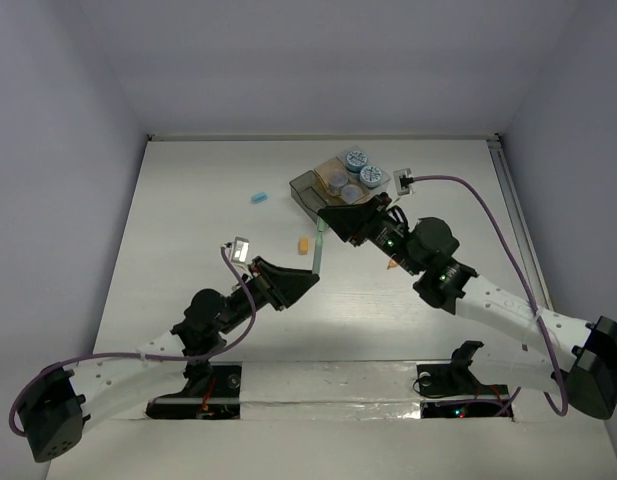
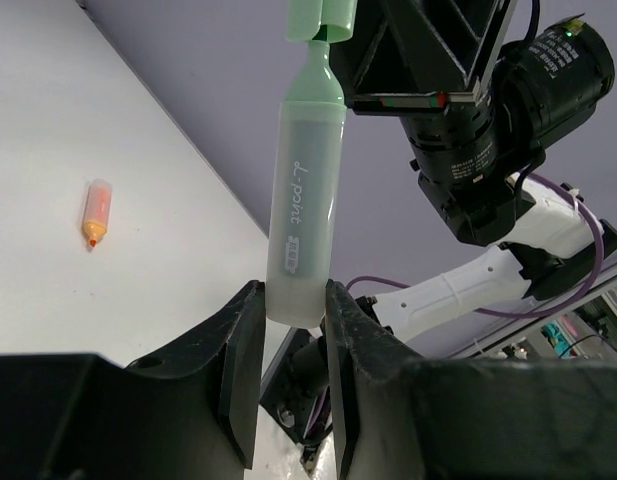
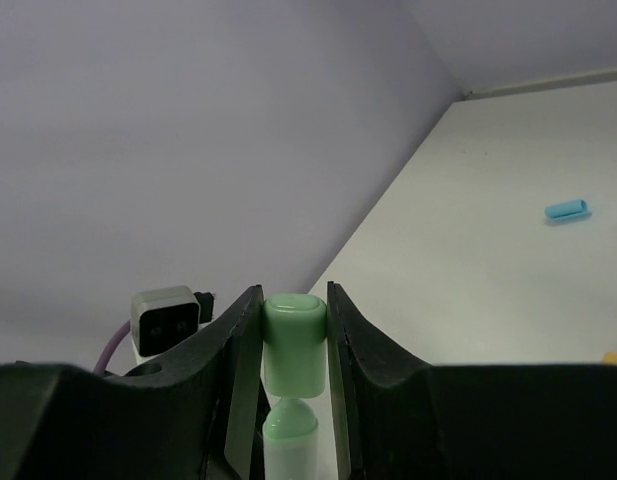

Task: Sort the stationery into containers
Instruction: Close the pen cap on the pen.

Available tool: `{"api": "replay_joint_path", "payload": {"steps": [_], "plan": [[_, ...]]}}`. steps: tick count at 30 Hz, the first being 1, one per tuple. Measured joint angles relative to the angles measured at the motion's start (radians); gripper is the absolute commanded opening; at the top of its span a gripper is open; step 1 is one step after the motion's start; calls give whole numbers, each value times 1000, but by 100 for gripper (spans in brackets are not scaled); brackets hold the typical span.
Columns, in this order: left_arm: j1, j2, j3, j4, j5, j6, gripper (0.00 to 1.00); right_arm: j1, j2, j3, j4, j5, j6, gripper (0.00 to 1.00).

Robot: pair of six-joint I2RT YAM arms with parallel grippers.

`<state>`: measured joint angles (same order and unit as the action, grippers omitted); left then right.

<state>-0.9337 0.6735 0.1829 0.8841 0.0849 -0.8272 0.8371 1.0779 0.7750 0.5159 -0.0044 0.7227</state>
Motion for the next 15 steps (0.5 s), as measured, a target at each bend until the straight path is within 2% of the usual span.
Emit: {"api": "replay_joint_path", "payload": {"steps": [15], "plan": [[20, -51, -21, 23, 29, -17, 0, 0, 25, -24, 117, -135, 0, 0]]}}
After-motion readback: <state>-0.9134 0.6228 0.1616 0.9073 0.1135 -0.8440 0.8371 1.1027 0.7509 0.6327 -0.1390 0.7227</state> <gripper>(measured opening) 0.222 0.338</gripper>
